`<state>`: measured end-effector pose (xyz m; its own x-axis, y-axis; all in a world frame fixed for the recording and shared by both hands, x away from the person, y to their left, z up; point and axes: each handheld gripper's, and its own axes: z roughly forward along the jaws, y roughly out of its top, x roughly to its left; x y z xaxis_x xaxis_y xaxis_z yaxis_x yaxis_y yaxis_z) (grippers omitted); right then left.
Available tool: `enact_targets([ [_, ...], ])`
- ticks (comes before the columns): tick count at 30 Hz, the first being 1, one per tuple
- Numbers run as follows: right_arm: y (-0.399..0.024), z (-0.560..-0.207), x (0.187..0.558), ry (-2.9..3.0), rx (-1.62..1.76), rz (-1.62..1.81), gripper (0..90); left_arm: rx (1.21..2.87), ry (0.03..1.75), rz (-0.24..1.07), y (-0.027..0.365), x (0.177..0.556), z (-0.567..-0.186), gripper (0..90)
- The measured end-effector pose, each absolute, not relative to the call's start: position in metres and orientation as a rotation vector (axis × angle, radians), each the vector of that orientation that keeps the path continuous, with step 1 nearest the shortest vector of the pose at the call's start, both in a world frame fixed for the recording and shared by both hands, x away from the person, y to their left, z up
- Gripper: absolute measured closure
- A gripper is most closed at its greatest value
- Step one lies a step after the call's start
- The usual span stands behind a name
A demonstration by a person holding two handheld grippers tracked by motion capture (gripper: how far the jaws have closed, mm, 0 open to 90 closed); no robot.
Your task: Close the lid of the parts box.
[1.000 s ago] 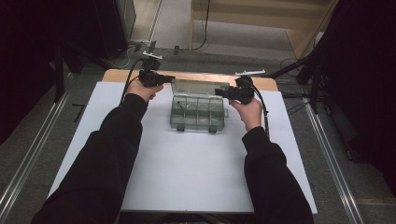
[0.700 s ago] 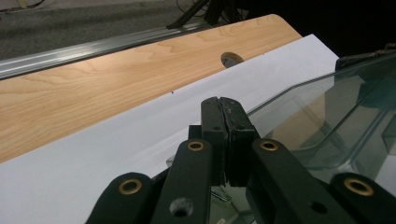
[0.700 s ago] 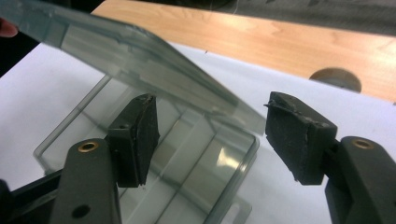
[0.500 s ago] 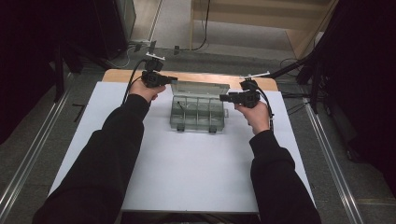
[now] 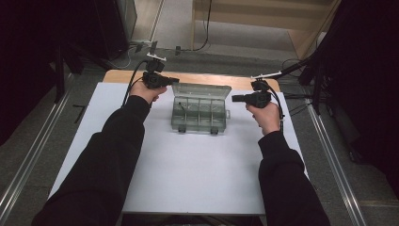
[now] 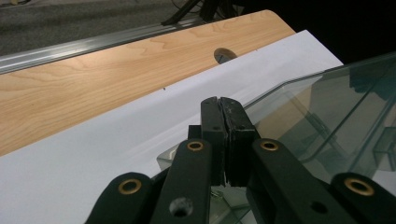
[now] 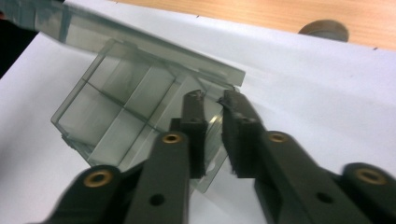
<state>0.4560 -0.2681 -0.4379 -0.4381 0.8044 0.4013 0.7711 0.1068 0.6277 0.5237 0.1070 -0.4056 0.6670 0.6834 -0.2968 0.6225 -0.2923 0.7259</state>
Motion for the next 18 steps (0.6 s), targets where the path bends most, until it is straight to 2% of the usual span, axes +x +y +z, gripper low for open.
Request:
enact_targets([
  [18,-0.255,-0.404,0.472,2.295,1.615,1.240,90.0,2.030,0.960,0.061,0.107,0.508,-0.399,89.0],
])
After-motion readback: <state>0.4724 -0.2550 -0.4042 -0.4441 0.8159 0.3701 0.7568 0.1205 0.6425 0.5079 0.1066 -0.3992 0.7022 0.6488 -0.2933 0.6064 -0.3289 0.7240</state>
